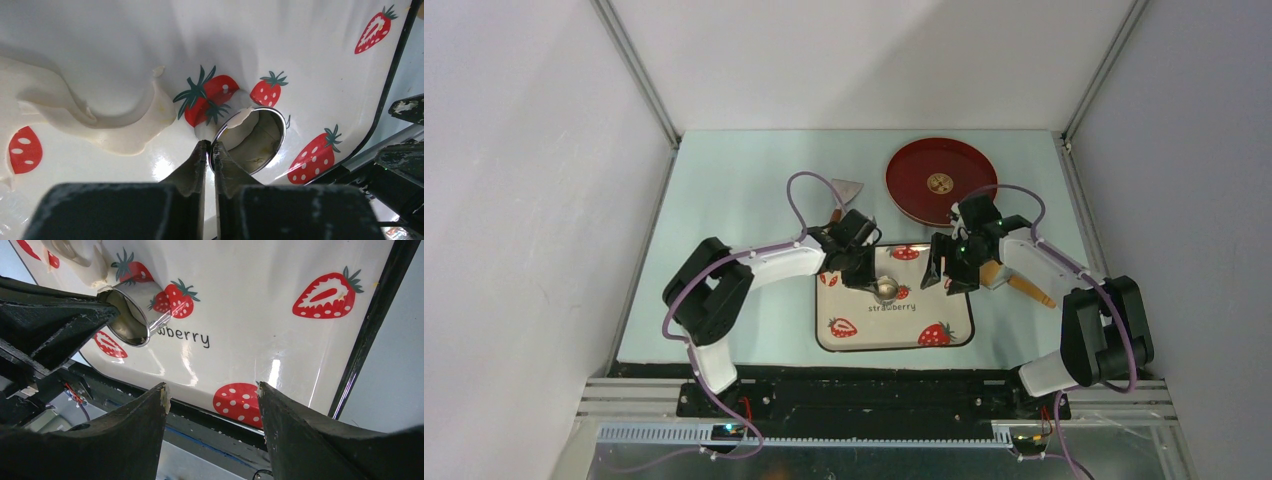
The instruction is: Roll out the dumpling wrappers from the dough
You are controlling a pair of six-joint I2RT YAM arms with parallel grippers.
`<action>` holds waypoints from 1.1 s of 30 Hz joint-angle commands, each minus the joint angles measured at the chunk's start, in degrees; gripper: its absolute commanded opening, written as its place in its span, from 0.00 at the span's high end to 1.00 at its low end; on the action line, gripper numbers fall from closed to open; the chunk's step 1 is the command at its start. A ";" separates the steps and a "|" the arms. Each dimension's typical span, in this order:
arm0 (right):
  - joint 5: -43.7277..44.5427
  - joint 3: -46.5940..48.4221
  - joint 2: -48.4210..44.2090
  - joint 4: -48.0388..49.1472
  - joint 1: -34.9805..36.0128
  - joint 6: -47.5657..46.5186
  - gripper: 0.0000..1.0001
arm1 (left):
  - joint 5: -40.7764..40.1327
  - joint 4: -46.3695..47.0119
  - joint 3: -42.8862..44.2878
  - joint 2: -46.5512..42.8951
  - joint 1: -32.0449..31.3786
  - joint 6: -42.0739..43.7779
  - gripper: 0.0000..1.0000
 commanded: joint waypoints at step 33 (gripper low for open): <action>-0.79 -3.39 2.62 3.35 0.13 -0.63 0.30 | 0.03 -0.96 3.22 -6.00 0.46 0.52 1.00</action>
